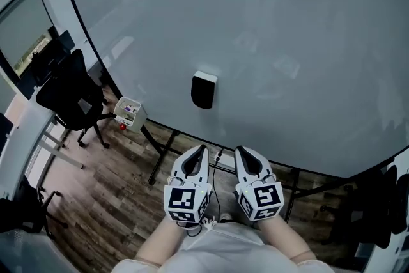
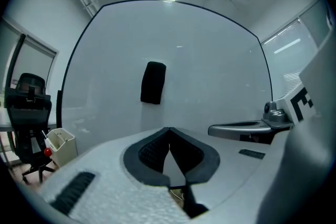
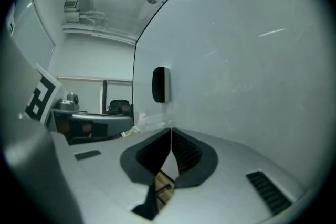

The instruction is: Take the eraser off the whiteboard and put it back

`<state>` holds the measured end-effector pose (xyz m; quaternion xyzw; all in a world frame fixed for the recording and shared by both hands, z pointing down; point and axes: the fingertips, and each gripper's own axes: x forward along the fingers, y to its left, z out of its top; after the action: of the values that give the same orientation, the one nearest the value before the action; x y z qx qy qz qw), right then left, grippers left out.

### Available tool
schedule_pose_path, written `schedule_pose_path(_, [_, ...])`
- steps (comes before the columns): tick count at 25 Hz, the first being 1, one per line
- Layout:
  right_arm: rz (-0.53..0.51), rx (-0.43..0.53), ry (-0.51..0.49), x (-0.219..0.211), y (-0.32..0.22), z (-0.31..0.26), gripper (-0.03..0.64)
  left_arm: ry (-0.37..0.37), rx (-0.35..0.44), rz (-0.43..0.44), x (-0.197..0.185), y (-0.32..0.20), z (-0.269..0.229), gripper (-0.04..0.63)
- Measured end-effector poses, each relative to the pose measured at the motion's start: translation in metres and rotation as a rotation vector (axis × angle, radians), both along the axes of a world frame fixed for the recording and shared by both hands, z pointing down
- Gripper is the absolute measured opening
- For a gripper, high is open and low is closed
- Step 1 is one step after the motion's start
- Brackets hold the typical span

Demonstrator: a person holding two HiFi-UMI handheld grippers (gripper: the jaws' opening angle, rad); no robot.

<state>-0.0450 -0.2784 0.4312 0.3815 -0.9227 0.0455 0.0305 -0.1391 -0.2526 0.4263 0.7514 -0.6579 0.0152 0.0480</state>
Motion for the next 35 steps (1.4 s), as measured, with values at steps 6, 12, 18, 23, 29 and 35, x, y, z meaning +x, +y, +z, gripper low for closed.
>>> schedule_pose_path(6, [0.122,-0.013,-0.012,-0.007,-0.018,-0.008,0.028,-0.025,0.024,0.076,-0.017,-0.030,-0.022,0.018])
schedule_pose_path(12, [0.201,0.016,-0.018,-0.015,-0.025,-0.022,0.028,-0.015,0.054,0.120,-0.028,-0.051,-0.044,0.018])
schedule_pose_path(18, [0.266,0.020,-0.021,-0.014,-0.028,-0.022,0.028,-0.040,0.072,0.222,-0.016,-0.064,-0.062,0.177])
schedule_pose_path(23, [0.299,0.029,-0.014,-0.008,-0.031,-0.023,0.028,-0.048,0.124,0.150,-0.027,-0.080,-0.083,0.305])
schedule_pose_path(29, [0.342,-0.018,-0.017,0.003,-0.038,-0.013,0.028,-0.071,0.151,0.177,-0.023,-0.101,-0.084,0.313])
schedule_pose_path(35, [0.363,-0.017,0.003,0.012,-0.049,-0.011,0.028,-0.041,0.165,0.104,-0.031,-0.116,-0.094,0.310])
